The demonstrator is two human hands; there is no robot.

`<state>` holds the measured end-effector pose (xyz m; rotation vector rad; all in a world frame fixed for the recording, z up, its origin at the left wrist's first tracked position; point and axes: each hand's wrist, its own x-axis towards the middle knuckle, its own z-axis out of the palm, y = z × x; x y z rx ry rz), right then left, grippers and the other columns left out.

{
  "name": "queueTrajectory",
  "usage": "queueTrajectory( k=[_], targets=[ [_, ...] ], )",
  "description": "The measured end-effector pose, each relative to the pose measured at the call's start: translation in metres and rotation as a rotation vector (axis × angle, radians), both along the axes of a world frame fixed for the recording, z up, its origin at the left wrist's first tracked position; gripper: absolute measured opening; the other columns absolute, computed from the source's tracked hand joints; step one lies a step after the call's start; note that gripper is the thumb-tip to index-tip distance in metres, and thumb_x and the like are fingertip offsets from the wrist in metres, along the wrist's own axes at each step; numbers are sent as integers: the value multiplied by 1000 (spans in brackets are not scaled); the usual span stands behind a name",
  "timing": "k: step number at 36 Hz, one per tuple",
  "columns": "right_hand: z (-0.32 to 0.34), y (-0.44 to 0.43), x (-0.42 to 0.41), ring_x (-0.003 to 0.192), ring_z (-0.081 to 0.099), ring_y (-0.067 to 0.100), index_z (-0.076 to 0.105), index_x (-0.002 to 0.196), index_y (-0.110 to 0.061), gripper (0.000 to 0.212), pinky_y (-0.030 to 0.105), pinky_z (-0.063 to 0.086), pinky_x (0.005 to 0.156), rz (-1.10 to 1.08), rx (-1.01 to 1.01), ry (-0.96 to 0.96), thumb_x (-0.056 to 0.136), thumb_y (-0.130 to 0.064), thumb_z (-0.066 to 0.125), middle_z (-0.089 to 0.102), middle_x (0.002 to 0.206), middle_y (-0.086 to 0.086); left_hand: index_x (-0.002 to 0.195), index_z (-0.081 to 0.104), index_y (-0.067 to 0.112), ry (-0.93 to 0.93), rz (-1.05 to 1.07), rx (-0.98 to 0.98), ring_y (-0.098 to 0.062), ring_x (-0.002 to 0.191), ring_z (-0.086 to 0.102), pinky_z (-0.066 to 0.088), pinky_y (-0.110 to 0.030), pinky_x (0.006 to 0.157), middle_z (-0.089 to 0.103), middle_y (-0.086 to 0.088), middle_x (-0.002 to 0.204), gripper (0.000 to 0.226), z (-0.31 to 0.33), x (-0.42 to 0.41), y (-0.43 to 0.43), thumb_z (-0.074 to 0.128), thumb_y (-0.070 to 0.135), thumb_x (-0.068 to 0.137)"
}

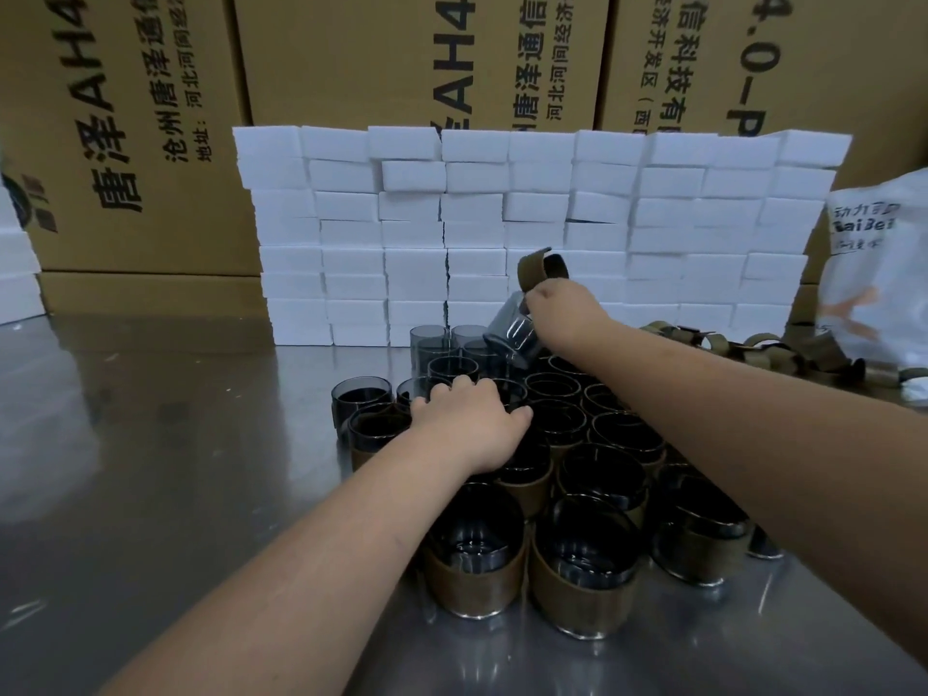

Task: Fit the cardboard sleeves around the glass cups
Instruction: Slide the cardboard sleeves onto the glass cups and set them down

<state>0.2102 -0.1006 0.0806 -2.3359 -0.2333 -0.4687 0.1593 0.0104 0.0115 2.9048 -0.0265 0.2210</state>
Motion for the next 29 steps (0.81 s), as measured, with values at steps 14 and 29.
queueTrajectory(
  k=[14, 29],
  targets=[
    [-11, -24, -97, 45, 57, 14, 55, 64, -7, 33, 22, 49, 48, 265, 1524, 141, 92, -3, 39, 59, 53, 4, 119, 38, 43, -130, -473, -396, -9, 122, 41, 33, -29, 103, 41, 11, 127, 59, 38, -32, 3, 68, 50, 69],
    [-23, -37, -101, 53, 52, 10, 58, 68, -16, 27, 23, 44, 55, 231, 831, 38, 93, -16, 47, 56, 54, -7, 107, 35, 64, -469, -518, -706, 12, 104, 52, 39, -12, 91, 52, 36, 111, 64, 38, -68, -12, 71, 46, 56]
  ],
)
